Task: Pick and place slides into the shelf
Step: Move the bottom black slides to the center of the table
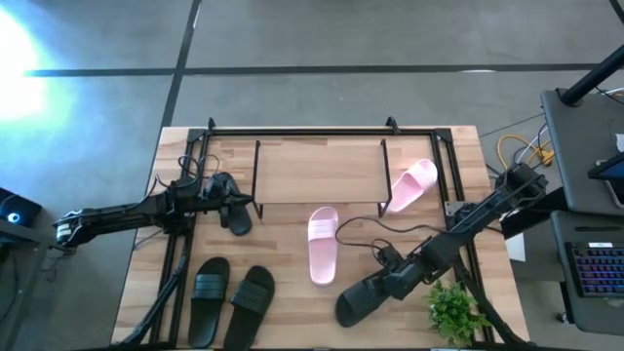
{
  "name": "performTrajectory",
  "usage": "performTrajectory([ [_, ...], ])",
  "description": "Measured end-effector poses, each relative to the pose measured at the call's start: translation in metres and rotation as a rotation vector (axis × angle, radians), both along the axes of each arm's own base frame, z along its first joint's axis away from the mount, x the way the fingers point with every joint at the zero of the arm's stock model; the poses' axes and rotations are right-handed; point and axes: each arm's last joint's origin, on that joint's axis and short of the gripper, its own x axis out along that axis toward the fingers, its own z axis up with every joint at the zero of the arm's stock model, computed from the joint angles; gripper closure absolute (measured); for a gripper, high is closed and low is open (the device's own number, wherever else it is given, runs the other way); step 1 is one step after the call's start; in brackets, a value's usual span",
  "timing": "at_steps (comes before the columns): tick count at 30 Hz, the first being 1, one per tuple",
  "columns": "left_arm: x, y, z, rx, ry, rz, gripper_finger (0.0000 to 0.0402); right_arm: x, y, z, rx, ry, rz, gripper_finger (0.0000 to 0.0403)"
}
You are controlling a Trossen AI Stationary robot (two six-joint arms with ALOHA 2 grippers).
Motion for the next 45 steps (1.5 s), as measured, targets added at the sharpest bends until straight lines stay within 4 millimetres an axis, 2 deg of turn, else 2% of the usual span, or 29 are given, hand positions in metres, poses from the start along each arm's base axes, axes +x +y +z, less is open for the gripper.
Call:
performTrajectory([
  [7, 0.000, 0.000, 0.000, 0.000, 0.000, 0.000, 0.0402, 0.004, 0.000, -0.004, 0.011, -0.073, 0.038, 0.0193],
  [12, 0.000, 0.000, 0.000, 0.000, -0.001, 0.000, 0.0402, 0.008, 0.001, -0.015, 0.032, -0.111, 0.039, 0.0193],
  [25, 0.000, 0.000, 0.000, 0.000, 0.000, 0.000, 0.0402, 0.034, 0.014, -0.031, 0.059, -0.198, 0.065, 0.0200],
  [30, 0.000, 0.000, 0.000, 0.000, -0.001, 0.000, 0.0402, 0.043, 0.015, -0.024, 0.085, -0.276, 0.072, 0.0247],
  [37, 0.000, 0.000, 0.000, 0.000, 0.000, 0.000, 0.0402, 0.048, 0.018, -0.017, 0.128, -0.329, 0.052, 0.0375],
  [41, 0.000, 0.000, 0.000, 0.001, -0.002, 0.000, 0.0402, 0.053, 0.014, -0.014, 0.149, -0.361, -0.080, 0.0388],
  [45, 0.000, 0.000, 0.000, 0.000, -0.001, 0.000, 0.0402, 0.066, 0.006, -0.001, 0.141, -0.537, -0.223, 0.0389],
])
